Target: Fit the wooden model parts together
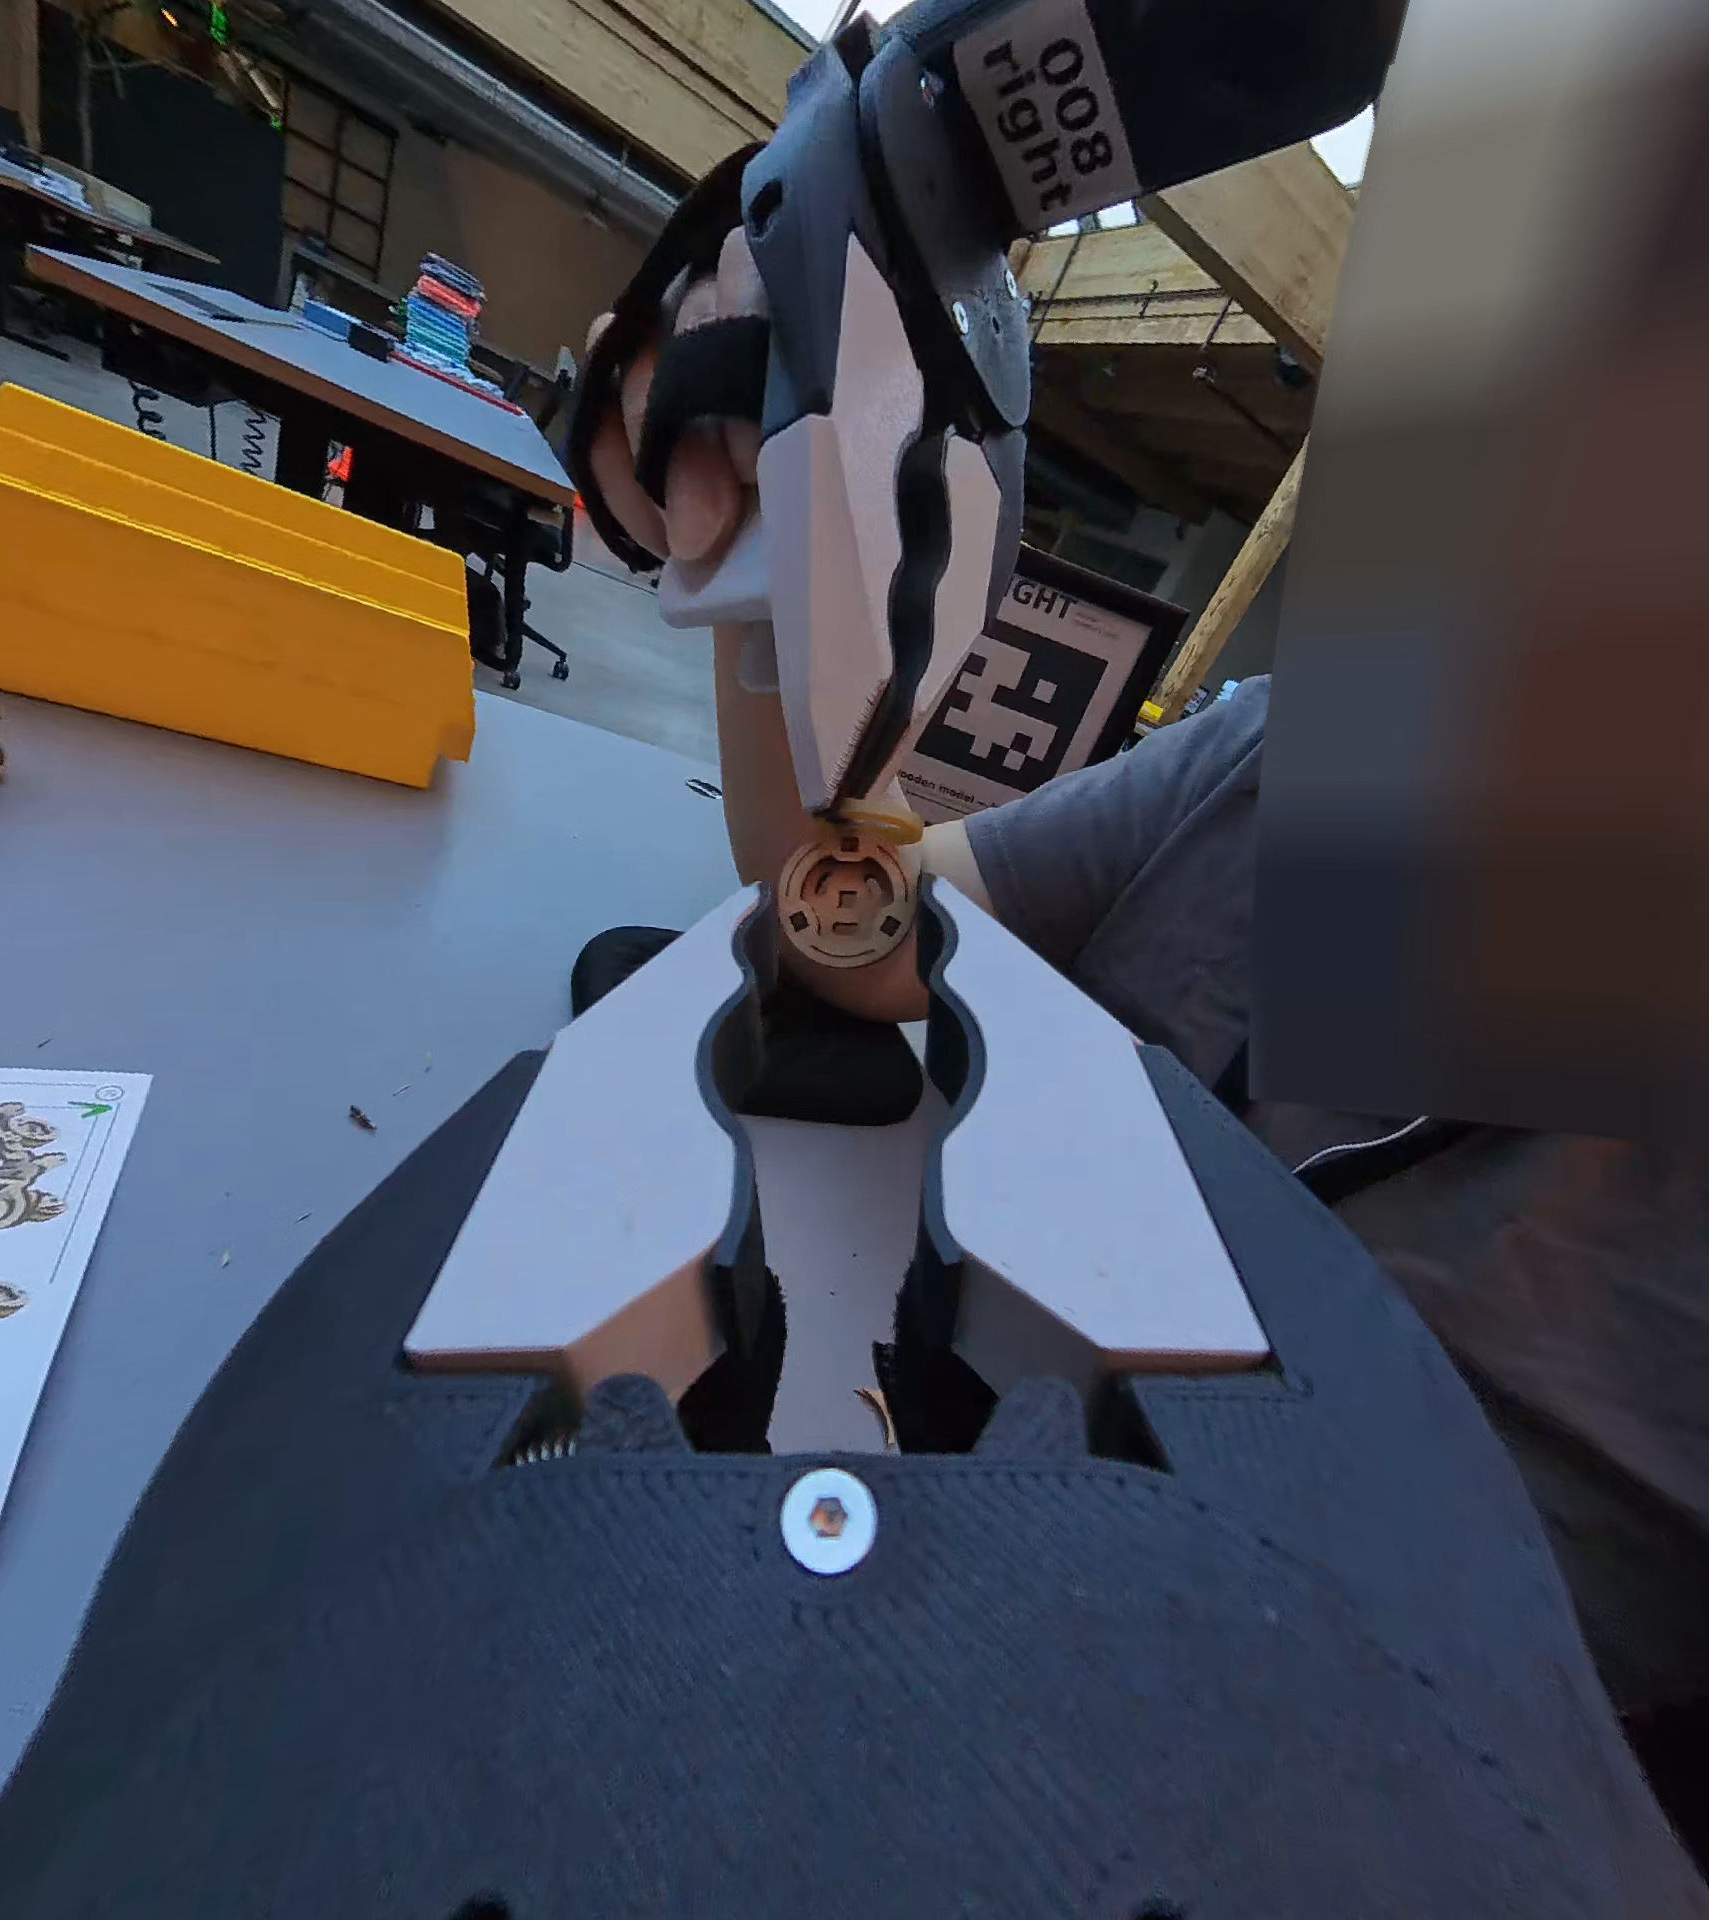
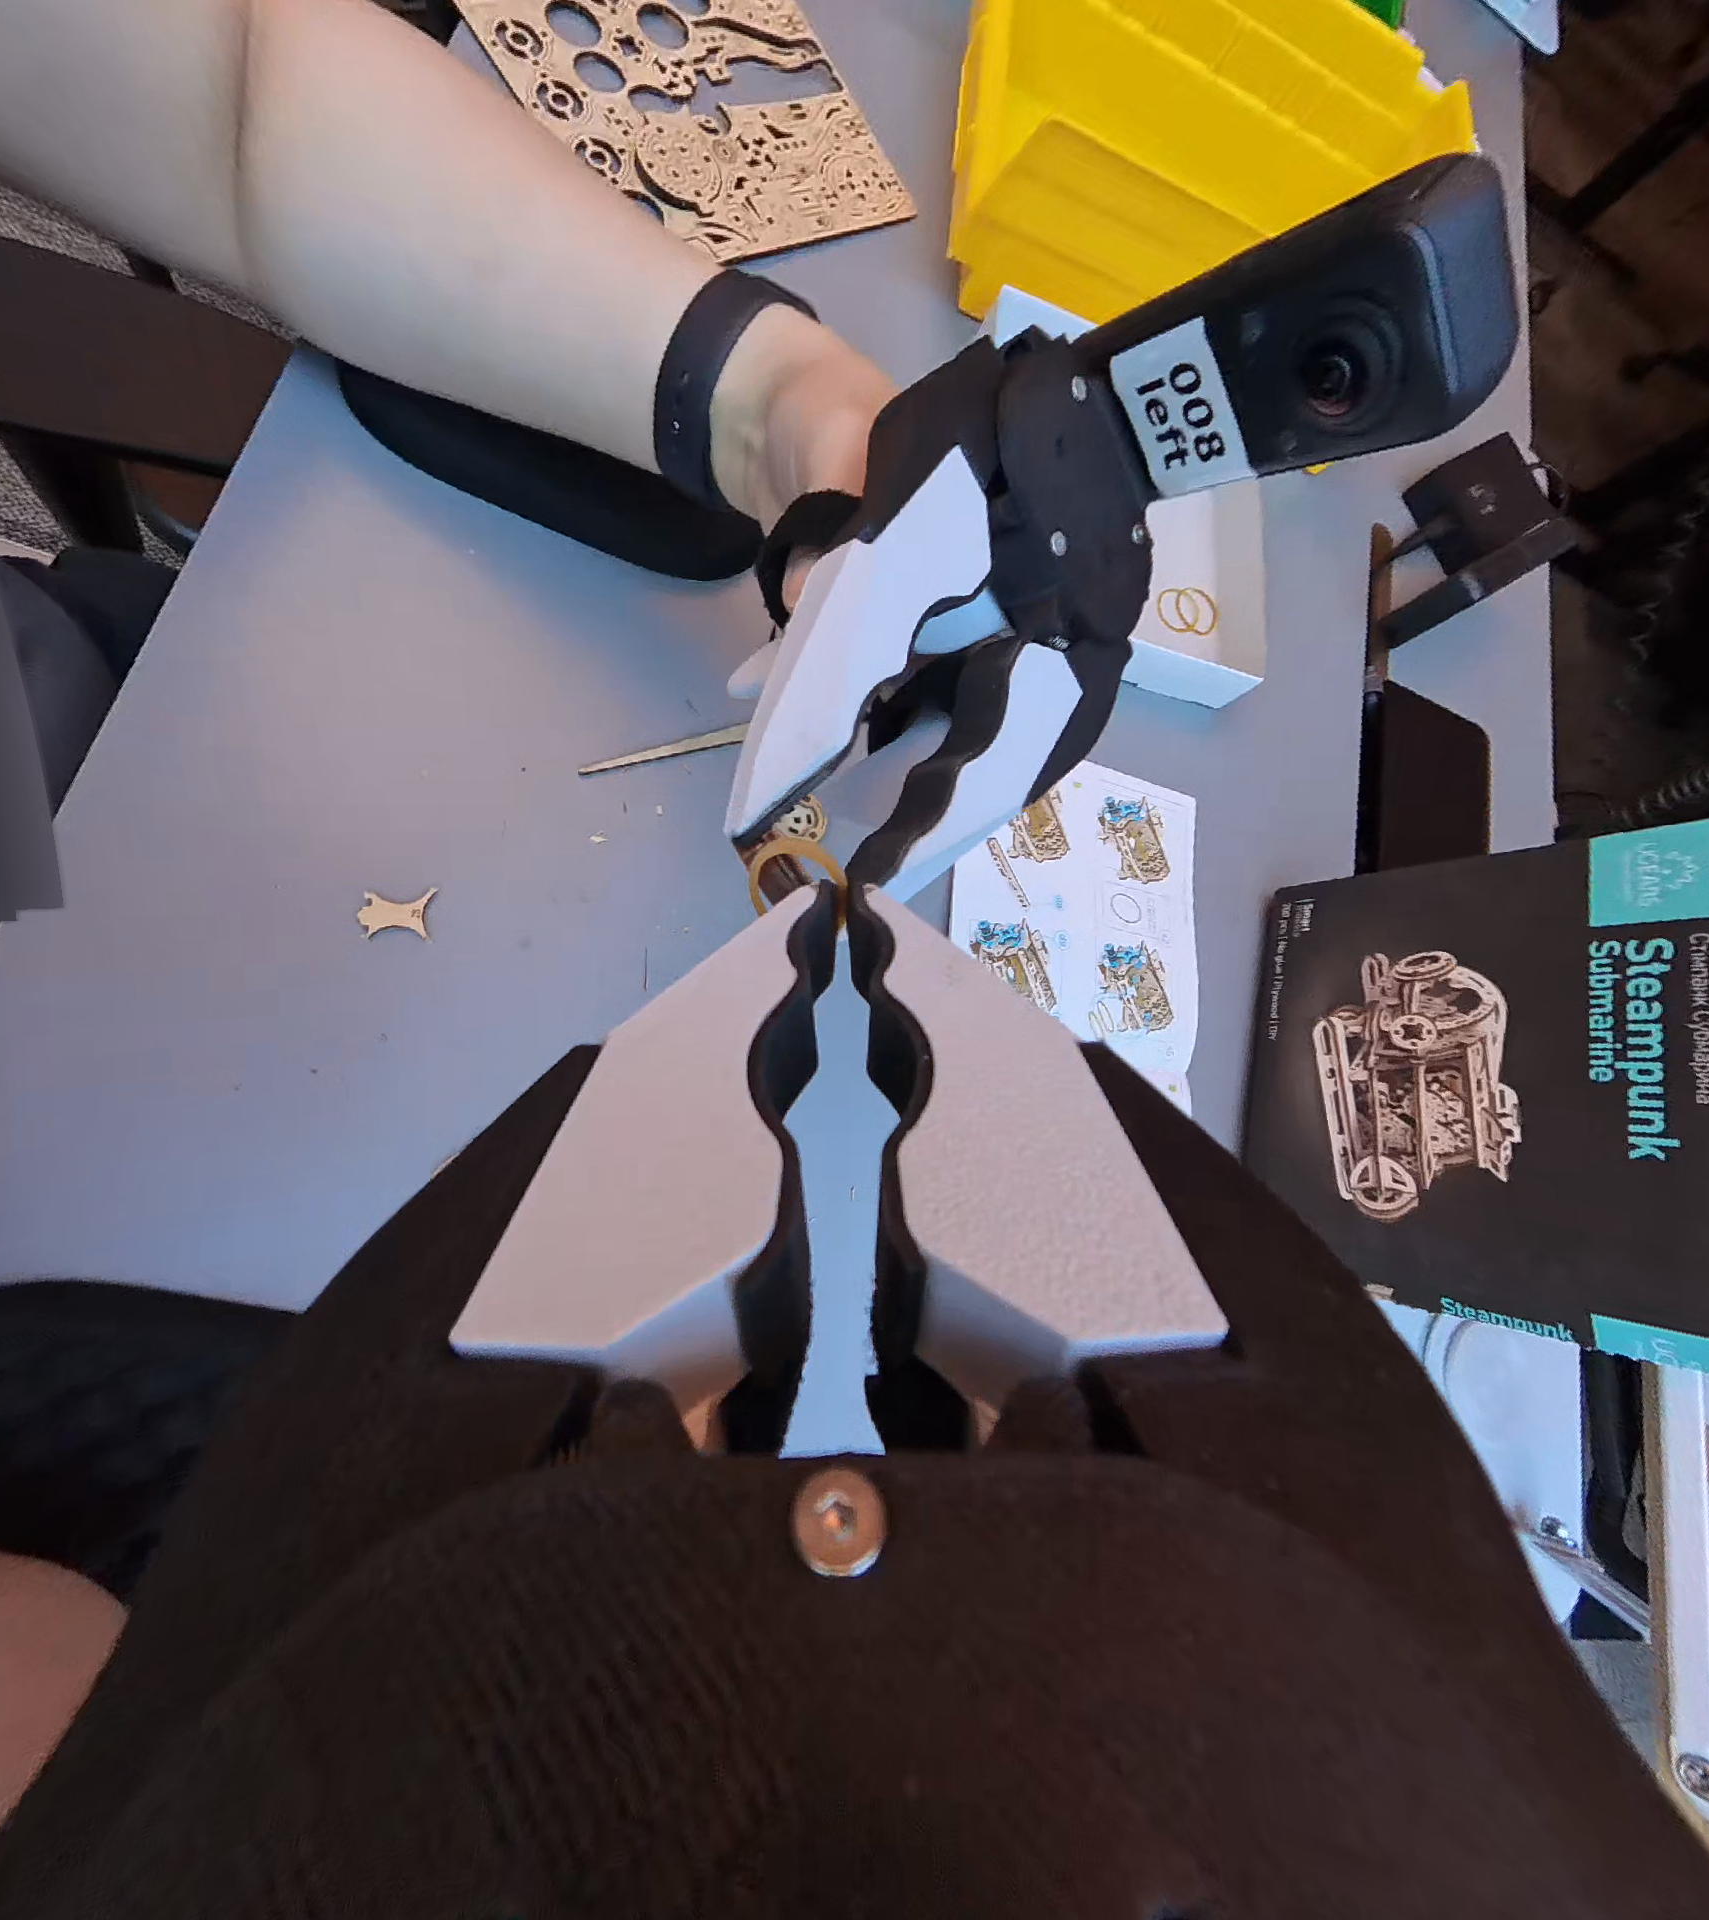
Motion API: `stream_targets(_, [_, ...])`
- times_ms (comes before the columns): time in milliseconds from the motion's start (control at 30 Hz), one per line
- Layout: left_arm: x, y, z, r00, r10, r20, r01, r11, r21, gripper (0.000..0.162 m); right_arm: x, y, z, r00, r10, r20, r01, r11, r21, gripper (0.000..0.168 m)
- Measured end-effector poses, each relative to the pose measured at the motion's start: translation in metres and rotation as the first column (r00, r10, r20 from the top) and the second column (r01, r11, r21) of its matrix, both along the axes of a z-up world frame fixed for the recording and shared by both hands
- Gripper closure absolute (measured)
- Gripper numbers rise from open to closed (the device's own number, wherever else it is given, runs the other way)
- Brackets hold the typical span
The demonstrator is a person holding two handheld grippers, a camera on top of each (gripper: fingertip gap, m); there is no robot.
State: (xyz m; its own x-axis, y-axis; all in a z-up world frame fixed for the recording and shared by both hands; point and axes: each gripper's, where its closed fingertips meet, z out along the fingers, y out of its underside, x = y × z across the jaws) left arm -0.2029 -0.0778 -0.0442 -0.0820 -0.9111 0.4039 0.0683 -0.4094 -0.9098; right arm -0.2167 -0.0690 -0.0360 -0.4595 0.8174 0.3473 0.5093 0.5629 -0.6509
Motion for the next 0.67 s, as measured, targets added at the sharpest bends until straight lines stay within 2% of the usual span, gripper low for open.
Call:
stream_targets(233, [0.007, -0.009, 0.001, 0.997, -0.065, 0.046, 0.066, 0.998, -0.021, 0.138, 0.006, -0.005, -0.008, 0.998, 0.061, 0.025, -0.061, 0.998, -0.018, 0.168])
stream_targets(533, [0.001, -0.006, 0.012, 0.984, -0.077, 0.163, 0.093, 0.991, -0.092, 0.138, 0.008, -0.017, 0.018, 0.979, 0.153, -0.133, -0.171, 0.975, -0.139, 0.168])
stream_targets(667, [0.001, -0.006, 0.016, 0.975, -0.090, 0.202, 0.115, 0.986, -0.118, 0.138, 0.006, -0.012, 0.015, 0.981, 0.141, -0.137, -0.158, 0.980, -0.121, 0.168])
